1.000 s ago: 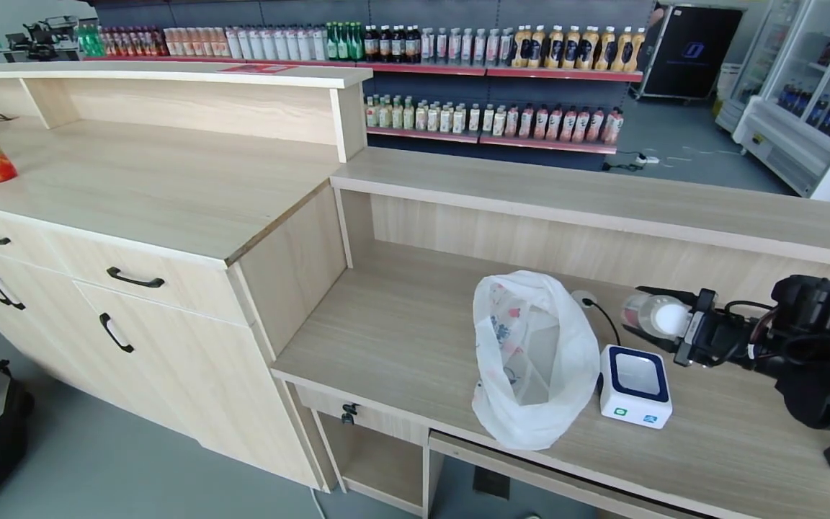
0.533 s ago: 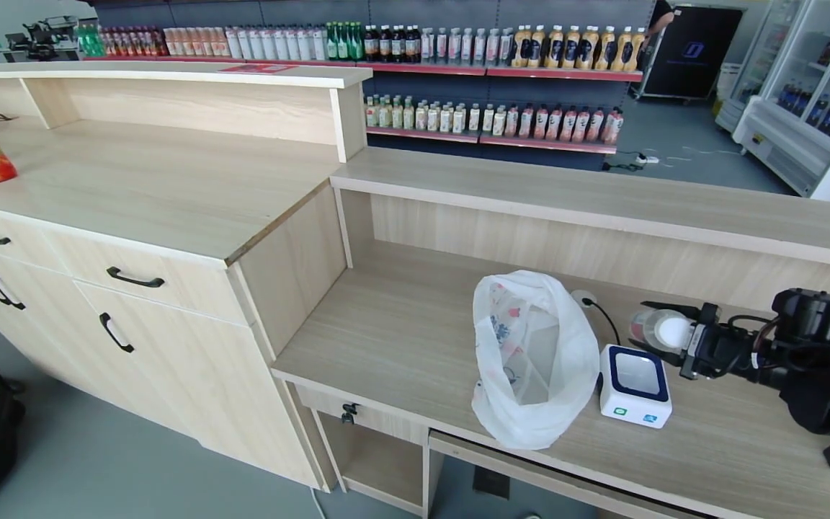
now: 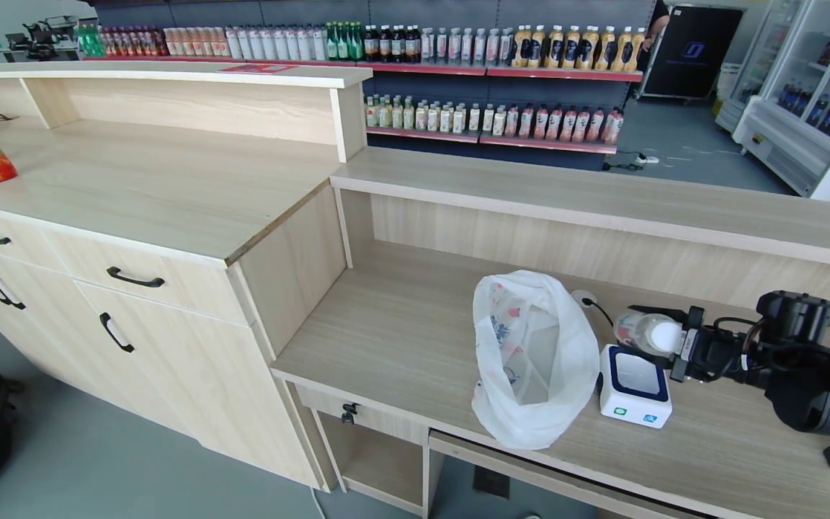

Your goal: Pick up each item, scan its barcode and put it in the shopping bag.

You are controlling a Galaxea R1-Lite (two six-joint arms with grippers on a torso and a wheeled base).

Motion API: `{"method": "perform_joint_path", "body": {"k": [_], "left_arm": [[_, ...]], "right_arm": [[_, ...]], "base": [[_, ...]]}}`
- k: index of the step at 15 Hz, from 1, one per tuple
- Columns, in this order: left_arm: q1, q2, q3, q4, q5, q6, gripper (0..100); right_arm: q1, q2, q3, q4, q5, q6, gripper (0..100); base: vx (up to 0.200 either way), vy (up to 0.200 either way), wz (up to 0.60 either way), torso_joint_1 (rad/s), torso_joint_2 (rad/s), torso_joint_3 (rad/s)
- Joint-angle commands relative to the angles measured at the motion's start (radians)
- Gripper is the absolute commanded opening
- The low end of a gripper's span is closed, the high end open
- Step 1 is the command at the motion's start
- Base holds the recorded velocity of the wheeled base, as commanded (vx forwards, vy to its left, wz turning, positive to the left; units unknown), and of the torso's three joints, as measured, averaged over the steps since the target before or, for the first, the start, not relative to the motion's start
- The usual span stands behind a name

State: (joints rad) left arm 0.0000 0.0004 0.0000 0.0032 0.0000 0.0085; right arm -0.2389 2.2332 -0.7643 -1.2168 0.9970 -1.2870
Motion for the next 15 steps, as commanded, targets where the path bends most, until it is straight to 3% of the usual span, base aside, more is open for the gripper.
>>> {"method": "perform_joint_path", "body": {"k": [1,15], "left_arm": [[0.000,0.000,0.000,0.000,0.000,-0.001,100],[0.000,0.000,0.000,0.000,0.000,-0.001,100]], "right_arm": [[0.006,0.025,-0.013,-0.003,0.000,0.000,0],[0.023,0.060,-0.036,-0.004,0.000,0.009,0]], "base": [[0.000,0.000,0.00,0.000,0.00,0.000],[0.000,0.000,0.00,0.000,0.00,0.000]]}}
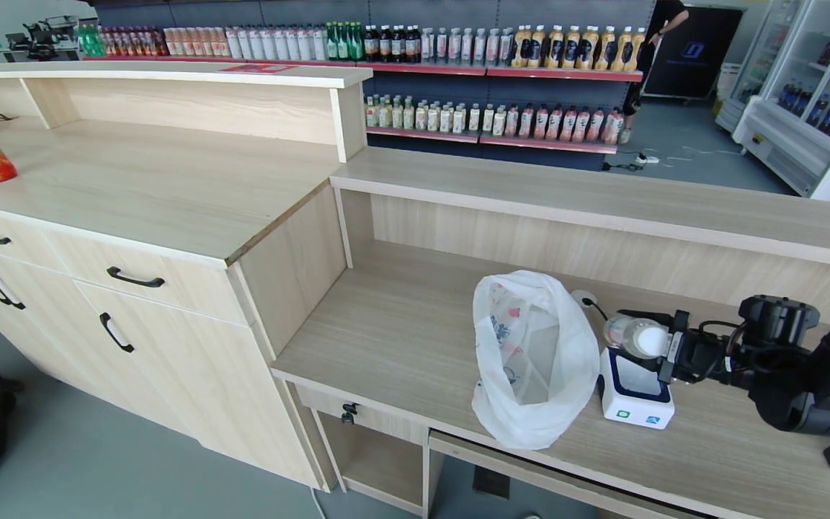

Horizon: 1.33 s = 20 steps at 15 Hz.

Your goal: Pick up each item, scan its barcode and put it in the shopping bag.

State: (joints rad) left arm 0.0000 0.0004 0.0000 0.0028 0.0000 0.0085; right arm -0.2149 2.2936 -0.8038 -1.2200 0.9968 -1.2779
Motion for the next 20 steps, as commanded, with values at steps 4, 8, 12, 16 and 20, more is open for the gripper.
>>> {"method": "perform_joint_path", "body": {"k": [4,8,12,16,20], "left_arm": [[0.000,0.000,0.000,0.000,0.000,-0.001,100],[0.000,0.000,0.000,0.000,0.000,-0.001,100],[0.000,0.000,0.000,0.000,0.000,0.001,100],[0.000,0.000,0.000,0.000,0.000,-0.001,100],[0.000,0.000,0.000,0.000,0.000,-0.001,100]], "right_arm": [[0.000,-0.005,0.006,0.004,0.002,-0.003,0],[-0.008,-0.154,-0.008,0.016,-0.006,0.173,0],[-0.136,-0.453,0.115,0.200,-0.116,0.522,0],[0.009,-0.585,0.121,0.372,-0.731,0.937,0],[0.061,-0.651,0.179,0.358,-0.845,0.772,0]], "base": [[0.000,0.000,0.00,0.000,0.00,0.000],[0.000,0.000,0.00,0.000,0.00,0.000],[0.000,0.000,0.00,0.000,0.00,0.000],[0.000,0.000,0.00,0.000,0.00,0.000],[0.000,0.000,0.00,0.000,0.00,0.000]]}}
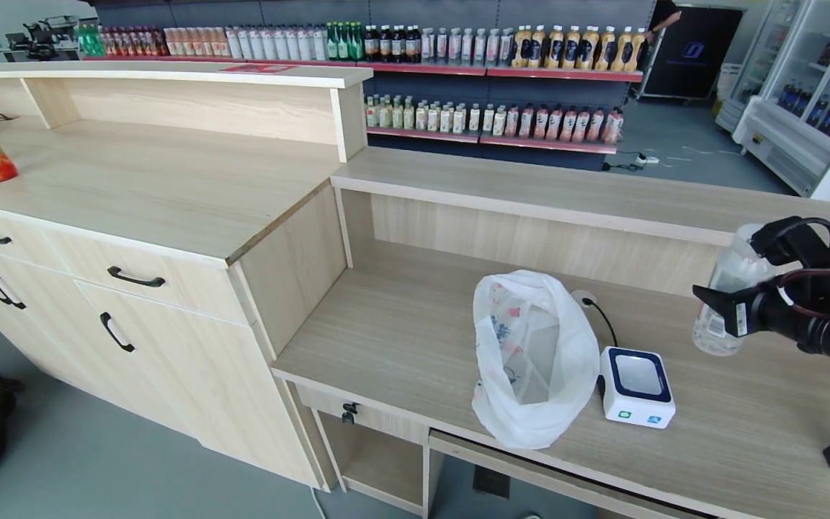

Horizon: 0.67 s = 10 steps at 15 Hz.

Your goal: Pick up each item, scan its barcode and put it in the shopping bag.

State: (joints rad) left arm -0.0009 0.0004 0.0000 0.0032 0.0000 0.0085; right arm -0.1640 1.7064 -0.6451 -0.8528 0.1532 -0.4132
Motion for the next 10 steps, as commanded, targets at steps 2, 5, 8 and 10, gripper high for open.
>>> {"method": "perform_joint_path", "body": {"k": [2,5,8,10], "left_arm": [[0.001,0.000,0.000,0.000,0.000,0.001,100],[0.001,0.000,0.000,0.000,0.000,-0.001,100],[0.001,0.000,0.000,0.000,0.000,0.001,100],[0.001,0.000,0.000,0.000,0.000,0.001,100]], "right_arm": [[0.009,-0.062,0.025,-0.089,0.012,-0.128,0],[0.012,-0.042,0.021,-0.138,0.062,-0.193,0],[0.087,-0.010,0.024,-0.201,0.042,-0.213,0],[0.109,0.058,0.012,-0.232,0.086,-0.187,0]], "base": [[0.000,0.000,0.00,0.000,0.00,0.000],[0.000,0.000,0.00,0.000,0.00,0.000],[0.000,0.000,0.40,-0.003,0.00,0.000],[0.000,0.000,0.60,0.000,0.00,0.002]]}}
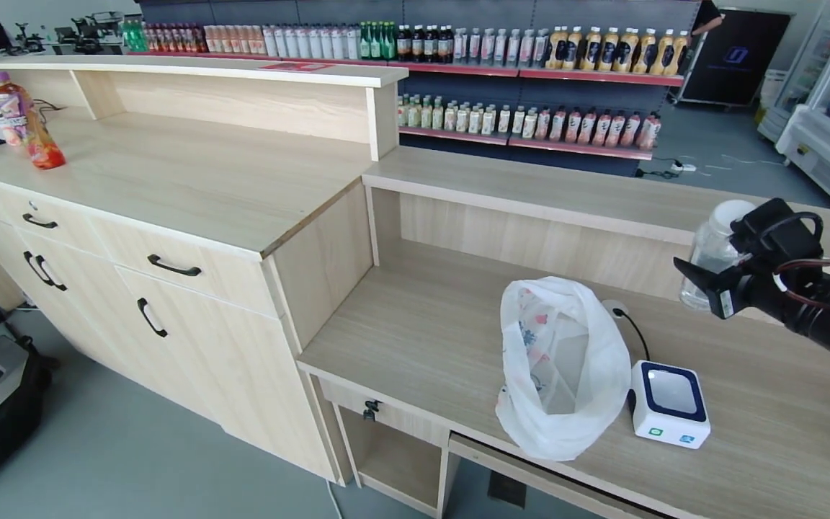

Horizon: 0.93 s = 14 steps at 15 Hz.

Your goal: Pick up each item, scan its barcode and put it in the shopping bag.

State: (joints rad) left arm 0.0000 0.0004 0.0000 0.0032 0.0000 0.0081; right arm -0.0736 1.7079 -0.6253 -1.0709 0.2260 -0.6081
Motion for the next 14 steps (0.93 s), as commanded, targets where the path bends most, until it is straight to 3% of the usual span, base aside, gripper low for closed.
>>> {"method": "perform_joint_path", "body": {"k": [1,2,4,10,14], "left_arm": [[0.000,0.000,0.000,0.000,0.000,0.001,100],[0.000,0.000,0.000,0.000,0.000,0.000,100],[0.000,0.000,0.000,0.000,0.000,0.000,100],[0.000,0.000,0.000,0.000,0.000,0.000,100],[0.000,0.000,0.000,0.000,0.000,0.000,100]], "right_arm": [[0.020,0.085,-0.016,-0.014,0.055,0.033,0],[0.025,0.161,-0.030,-0.023,0.150,0.088,0],[0.023,0.283,-0.053,-0.035,0.208,0.105,0],[0.026,0.529,-0.241,-0.037,0.213,0.260,0],[0.040,0.624,-0.309,-0.037,0.213,0.280,0]], "base": [[0.000,0.000,0.00,0.000,0.00,0.000],[0.000,0.000,0.00,0.000,0.00,0.000],[0.000,0.000,0.00,0.000,0.00,0.000],[0.000,0.000,0.00,0.000,0.00,0.000],[0.000,0.000,0.00,0.000,0.00,0.000]]}}
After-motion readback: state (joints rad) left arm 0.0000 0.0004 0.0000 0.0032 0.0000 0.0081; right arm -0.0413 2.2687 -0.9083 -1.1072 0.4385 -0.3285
